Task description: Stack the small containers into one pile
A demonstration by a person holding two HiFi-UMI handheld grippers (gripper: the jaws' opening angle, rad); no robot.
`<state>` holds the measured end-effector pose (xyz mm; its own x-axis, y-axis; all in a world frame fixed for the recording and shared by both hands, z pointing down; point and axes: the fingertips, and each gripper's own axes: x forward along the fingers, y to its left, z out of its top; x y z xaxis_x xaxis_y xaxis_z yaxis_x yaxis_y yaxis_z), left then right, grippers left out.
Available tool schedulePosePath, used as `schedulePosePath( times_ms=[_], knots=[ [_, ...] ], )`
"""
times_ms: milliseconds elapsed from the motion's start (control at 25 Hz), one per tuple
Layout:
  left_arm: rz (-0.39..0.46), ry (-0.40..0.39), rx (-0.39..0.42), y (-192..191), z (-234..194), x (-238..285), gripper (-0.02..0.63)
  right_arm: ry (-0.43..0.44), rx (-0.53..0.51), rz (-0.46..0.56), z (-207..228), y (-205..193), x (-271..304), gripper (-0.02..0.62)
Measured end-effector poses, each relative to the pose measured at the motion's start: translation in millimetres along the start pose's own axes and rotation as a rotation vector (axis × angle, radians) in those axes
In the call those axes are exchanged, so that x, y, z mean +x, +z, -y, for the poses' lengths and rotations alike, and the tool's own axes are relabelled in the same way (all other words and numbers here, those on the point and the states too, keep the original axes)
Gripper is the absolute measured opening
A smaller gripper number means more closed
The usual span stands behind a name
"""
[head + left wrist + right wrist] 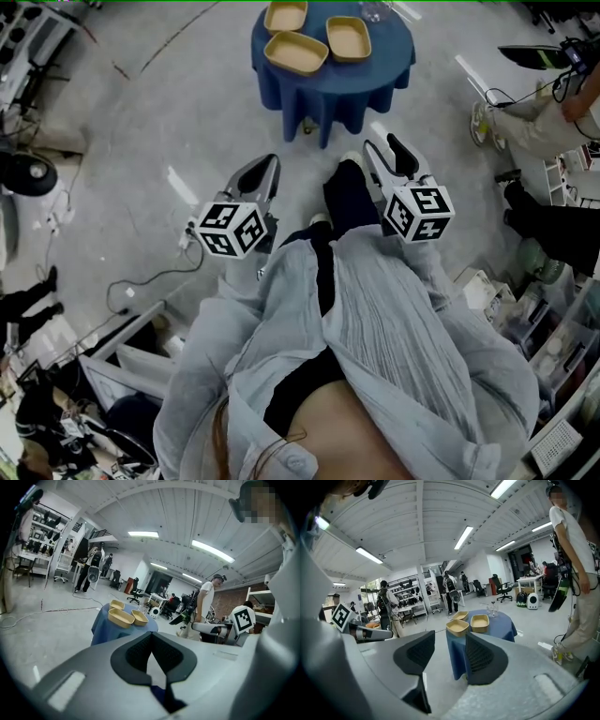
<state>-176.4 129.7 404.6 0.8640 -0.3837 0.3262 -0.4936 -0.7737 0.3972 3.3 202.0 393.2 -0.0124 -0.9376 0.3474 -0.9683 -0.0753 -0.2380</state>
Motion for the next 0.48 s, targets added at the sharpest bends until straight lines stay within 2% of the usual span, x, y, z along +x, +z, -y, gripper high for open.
schedulePosePath(
  times_ms=[160,480],
  knots=[
    [-0.003,0.025,-0.009,7.1,-12.6,14.4,0.012,0.010,0.007,-0.013,11.4,5.6,18.5,0.206],
    [0.008,0.019,0.001,42.6,-28.9,65.2,0.012,0.040,0.007,-0.016,31.2,34.2,70.8,0.206]
  ],
)
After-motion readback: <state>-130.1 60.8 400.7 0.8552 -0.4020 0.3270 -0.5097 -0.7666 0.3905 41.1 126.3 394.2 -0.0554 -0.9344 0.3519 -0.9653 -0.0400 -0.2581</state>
